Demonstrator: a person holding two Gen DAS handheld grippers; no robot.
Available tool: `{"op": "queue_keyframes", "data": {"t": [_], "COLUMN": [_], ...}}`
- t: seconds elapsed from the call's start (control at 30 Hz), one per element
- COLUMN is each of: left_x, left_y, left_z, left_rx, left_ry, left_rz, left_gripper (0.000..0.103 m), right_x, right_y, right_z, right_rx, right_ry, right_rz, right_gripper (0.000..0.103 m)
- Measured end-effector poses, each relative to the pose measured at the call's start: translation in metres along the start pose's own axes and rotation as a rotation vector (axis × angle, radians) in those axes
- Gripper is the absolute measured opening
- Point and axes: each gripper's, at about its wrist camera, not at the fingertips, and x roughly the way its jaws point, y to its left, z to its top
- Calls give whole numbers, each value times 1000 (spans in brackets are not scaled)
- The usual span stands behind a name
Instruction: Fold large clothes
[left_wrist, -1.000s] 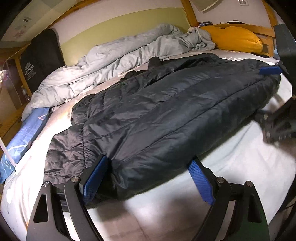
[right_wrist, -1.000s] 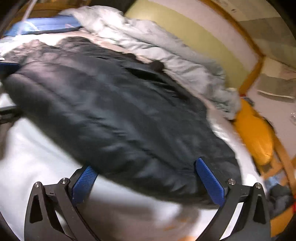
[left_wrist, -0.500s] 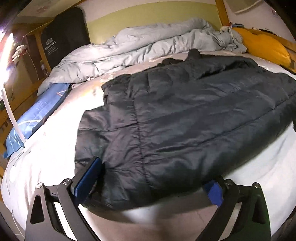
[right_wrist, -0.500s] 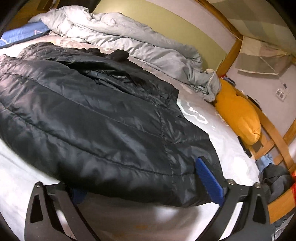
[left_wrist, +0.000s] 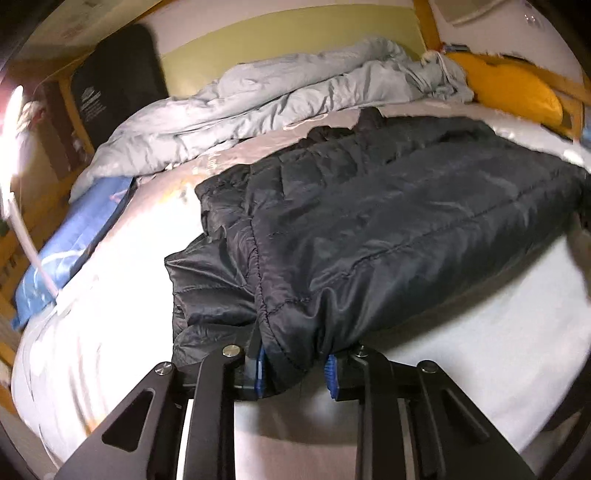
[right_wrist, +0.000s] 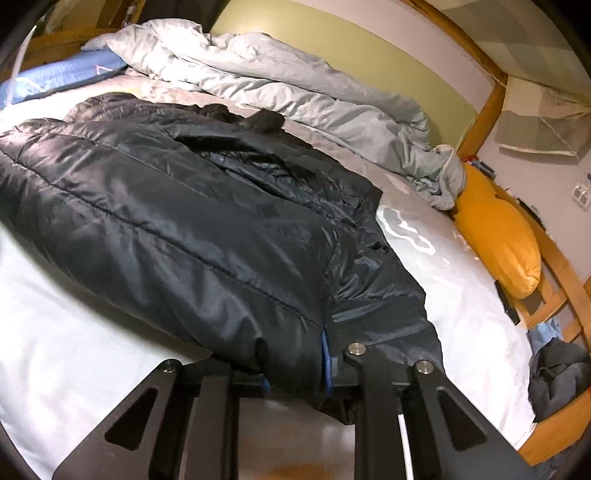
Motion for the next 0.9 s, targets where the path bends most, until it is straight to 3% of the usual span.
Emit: {"op": "queue_keyframes", "data": {"t": [0.1, 0.2, 0.27, 0.33, 0.37, 0.43, 0.5, 0.6, 0.7, 0.8, 0.9], "left_x": [-32, -42, -47, -52, -52, -44, -24, 11, 33, 39, 47], "left_y": [-5, 3, 14, 24, 30, 40, 51, 71, 79, 76, 89], "left_z": [-15, -14, -2, 15, 27, 46, 67, 92, 101, 93, 86], "left_rx": [-2, -50, -88, -101, -103, -108, -138, -218, -222, -178, -196], "left_ry": [-3, 35, 19, -38, -78, -113, -114, -122, -172, -207, -224], "left_rz": [-7, -47, -37, 27, 66, 72, 66, 61, 82, 116, 51], "left_gripper": [26, 35, 51, 84, 87, 87, 88, 99, 100, 101, 103], "right_x": [-22, -32, -38, -43, -46, -46, -42, -16, 17, 39, 55], "right_y": [-6, -13, -22, -33, -38, -50, -60, -75, -92, -111, -137], "right_z": [-9, -17, -10, 3, 11, 30, 48, 78, 93, 85, 70], "right_rx": [17, 30, 56, 76, 78, 77, 84, 128, 208, 273, 362], "right_ry": [13, 36, 20, -21, -49, -104, -149, -182, -172, -122, -82], "right_rz": [60, 103, 111, 83, 61, 12, -16, -29, -6, 0, 34], "right_gripper": [20, 29, 43, 58, 66, 74, 84, 90, 91, 92, 92]}}
